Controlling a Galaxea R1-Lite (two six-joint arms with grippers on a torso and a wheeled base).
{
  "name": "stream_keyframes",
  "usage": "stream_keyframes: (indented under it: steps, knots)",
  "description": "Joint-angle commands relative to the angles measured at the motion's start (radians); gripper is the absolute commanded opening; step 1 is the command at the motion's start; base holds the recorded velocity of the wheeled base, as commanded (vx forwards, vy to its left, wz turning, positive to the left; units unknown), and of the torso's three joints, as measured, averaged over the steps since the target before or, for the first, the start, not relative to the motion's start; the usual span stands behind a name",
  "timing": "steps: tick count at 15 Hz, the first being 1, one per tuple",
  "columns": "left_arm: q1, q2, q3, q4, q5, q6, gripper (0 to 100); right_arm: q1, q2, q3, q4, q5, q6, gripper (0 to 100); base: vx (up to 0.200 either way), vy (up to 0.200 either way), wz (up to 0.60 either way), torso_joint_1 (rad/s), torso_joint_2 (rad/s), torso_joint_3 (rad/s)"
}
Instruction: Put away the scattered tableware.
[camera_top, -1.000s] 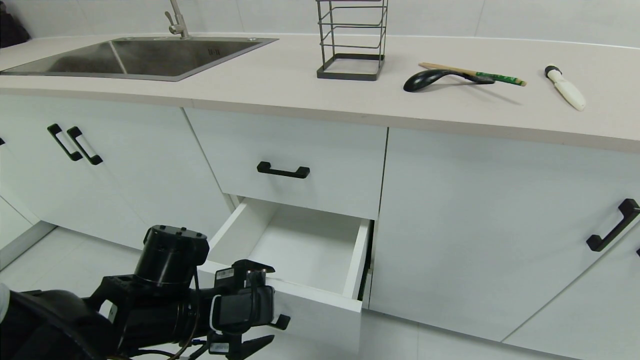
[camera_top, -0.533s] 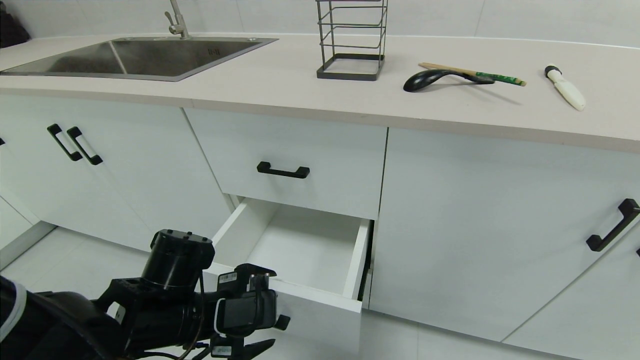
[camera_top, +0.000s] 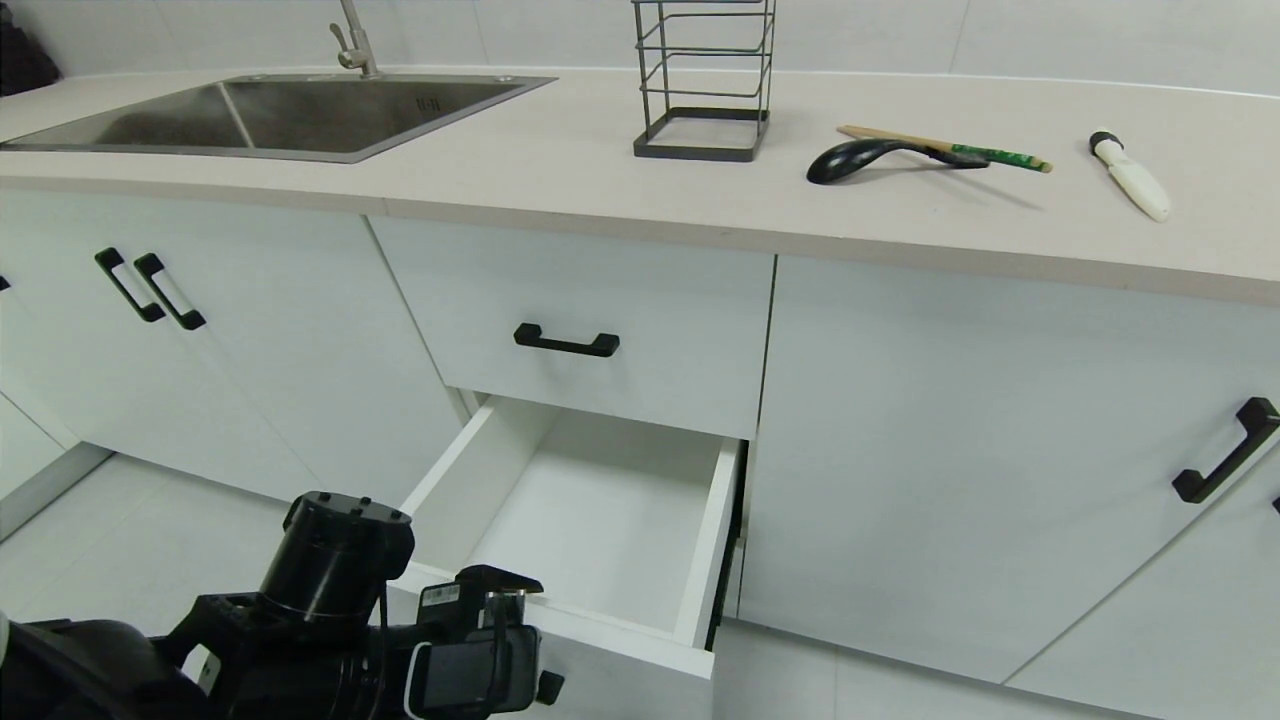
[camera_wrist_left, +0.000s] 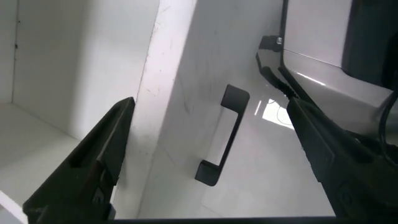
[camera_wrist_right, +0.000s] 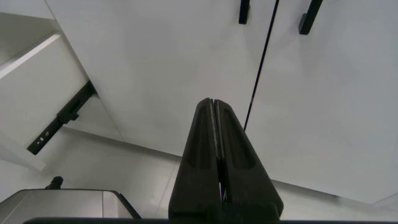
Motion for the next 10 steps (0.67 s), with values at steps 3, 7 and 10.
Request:
stream_keyframes:
  steps: [3,7,10]
  knots:
    - [0.0,-0.001,-0.007,-0.014,0.0,-0.02,100,0.0,0.001,0.0,0.0,0.0,-0.001,0,0.0,0.0,0.0,0.0,0.0,0.0]
    - [-0.003,-0.03,-0.038,-0.019,-0.03,-0.063,100,0.0,0.001,0.0,0.0,0.0,-0.001,0,0.0,0.0,0.0,0.0,0.0,0.0]
    - [-0.089,-0.112,-0.135,-0.016,-0.064,-0.262,100,0.0,0.001,0.0,0.0,0.0,-0.001,0,0.0,0.0,0.0,0.0,0.0,0.0]
